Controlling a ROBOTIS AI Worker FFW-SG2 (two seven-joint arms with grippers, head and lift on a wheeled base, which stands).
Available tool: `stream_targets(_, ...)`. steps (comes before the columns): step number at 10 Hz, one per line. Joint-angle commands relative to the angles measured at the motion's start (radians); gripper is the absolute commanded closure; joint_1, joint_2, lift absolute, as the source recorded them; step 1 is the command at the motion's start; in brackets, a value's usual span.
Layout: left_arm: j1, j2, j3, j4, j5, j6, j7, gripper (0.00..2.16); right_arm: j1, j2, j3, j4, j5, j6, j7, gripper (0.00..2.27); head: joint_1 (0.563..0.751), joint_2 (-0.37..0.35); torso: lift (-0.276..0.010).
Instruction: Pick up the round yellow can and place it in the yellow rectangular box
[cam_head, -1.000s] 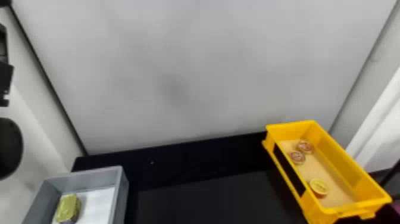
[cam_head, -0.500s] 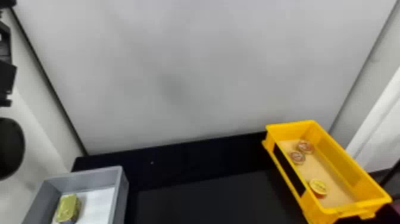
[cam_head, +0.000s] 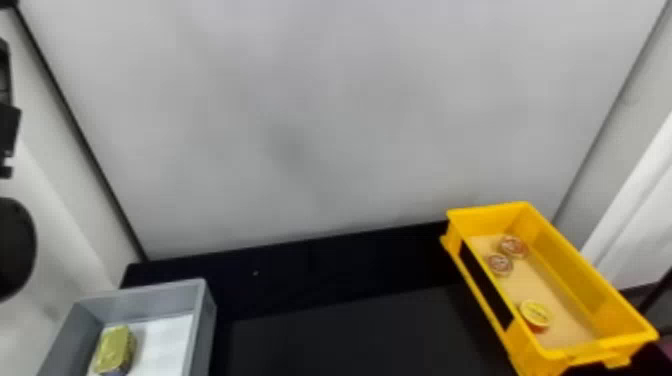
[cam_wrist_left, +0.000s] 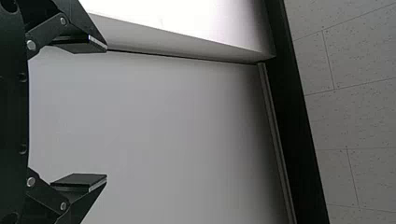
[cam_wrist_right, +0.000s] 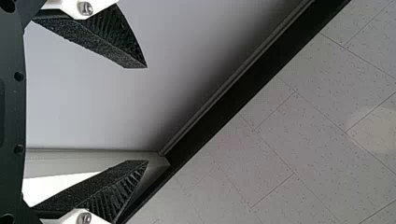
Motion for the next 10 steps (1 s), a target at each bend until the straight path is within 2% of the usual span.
stream_targets(1, 0.000, 0.000, 0.006, -0.003, 0.000, 0.000, 0.000, 0.28, 0.002, 0.000, -0.001, -0.001, 0.000, -0.001, 0.000, 0.04, 0.620, 0.020, 0.000)
stream_targets(10, -0.002, 0.008, 0.004, -0.003, 0.000, 0.000, 0.000, 0.27, 0.006, 0.003, 0.007, 0.008, 0.000, -0.018, -0.005, 0.05, 0.620, 0.020, 0.000)
